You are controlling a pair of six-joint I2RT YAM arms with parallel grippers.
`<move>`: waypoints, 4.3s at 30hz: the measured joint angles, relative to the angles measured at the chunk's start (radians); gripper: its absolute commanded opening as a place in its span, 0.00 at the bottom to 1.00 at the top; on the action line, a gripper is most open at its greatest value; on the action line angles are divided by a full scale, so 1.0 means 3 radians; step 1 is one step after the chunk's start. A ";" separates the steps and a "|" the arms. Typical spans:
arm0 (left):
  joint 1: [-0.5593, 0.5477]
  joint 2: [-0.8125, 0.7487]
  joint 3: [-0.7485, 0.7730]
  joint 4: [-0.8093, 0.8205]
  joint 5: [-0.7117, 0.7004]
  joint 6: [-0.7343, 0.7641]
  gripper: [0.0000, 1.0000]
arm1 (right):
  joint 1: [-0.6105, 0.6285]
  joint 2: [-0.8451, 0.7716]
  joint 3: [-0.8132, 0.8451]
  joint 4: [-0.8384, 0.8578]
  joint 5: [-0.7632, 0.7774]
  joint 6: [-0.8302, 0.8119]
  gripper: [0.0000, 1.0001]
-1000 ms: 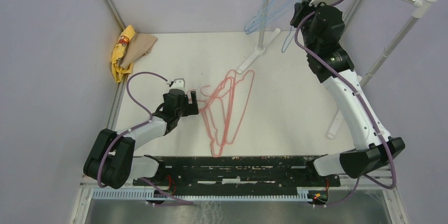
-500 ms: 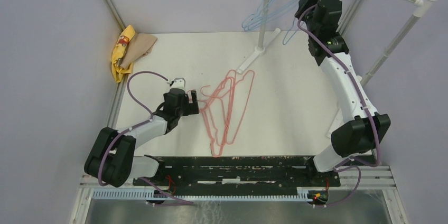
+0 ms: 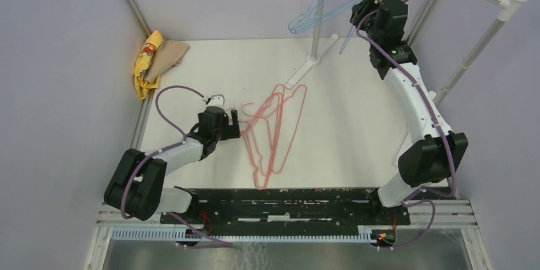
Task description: Organize the hangers
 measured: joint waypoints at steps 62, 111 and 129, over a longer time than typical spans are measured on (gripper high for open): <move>0.0000 -0.0282 -0.0001 -0.0010 -0.0028 -0.0001 0.99 | 0.2249 0.1259 -0.1223 -0.0364 -0.0385 -0.0039 0.42; 0.0000 -0.0445 -0.0084 -0.0033 -0.0114 -0.0003 0.99 | 0.2065 -0.2090 -0.2944 -0.0556 0.0827 0.0137 0.01; 0.0000 -0.0422 -0.0086 -0.0028 -0.0113 -0.0003 0.99 | 0.0923 -0.2422 -0.2197 -0.1062 0.0179 0.0200 0.01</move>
